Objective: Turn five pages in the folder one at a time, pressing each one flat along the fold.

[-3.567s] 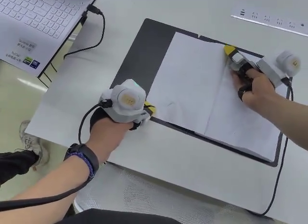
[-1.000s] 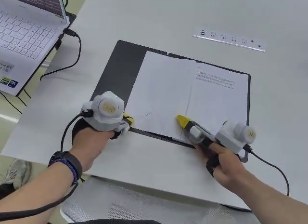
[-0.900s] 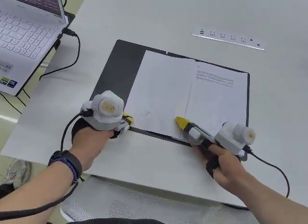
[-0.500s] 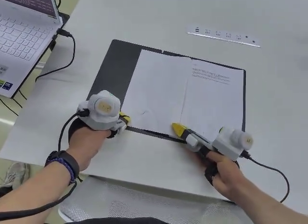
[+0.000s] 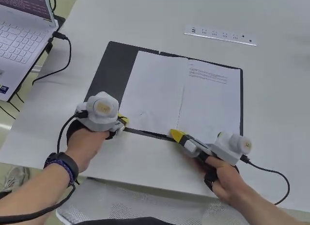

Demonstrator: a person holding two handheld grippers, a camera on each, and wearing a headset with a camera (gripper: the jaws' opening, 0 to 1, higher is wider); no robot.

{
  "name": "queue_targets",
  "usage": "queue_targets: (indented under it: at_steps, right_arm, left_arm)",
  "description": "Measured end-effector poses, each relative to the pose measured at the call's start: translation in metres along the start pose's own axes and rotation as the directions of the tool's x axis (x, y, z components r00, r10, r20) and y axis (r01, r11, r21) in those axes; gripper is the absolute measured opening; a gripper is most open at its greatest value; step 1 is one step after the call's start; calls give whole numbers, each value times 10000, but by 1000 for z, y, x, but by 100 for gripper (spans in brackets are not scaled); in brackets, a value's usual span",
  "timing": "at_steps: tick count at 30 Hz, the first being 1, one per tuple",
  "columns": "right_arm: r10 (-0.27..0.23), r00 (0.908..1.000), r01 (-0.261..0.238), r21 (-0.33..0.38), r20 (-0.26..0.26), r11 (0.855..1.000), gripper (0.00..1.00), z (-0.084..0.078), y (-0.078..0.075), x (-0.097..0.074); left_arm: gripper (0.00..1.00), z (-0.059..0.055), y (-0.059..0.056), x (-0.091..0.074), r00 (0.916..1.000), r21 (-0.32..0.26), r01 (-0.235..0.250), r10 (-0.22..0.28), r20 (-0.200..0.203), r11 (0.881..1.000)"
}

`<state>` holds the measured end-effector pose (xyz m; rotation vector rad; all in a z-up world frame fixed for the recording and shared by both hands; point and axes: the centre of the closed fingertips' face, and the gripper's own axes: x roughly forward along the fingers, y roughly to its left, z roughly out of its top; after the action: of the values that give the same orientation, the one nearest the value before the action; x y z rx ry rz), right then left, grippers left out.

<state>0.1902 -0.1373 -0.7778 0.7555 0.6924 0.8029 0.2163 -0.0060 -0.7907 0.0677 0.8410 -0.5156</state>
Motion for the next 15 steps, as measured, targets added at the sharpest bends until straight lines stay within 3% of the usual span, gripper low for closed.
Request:
queue_targets:
  at_steps: [9,15]
  right_arm:
    - [-102,9988,107,95,-471,9999,0,-20,5,-9]
    - [29,10000,-29,153,-2,9999,0,-3,10,-18]
  left_arm:
    - [0,0,-1,0,9993,-330,-342,338,-132,9989]
    - [6,-1,-11,-5,9991,-334,-332,323,-271,9989]
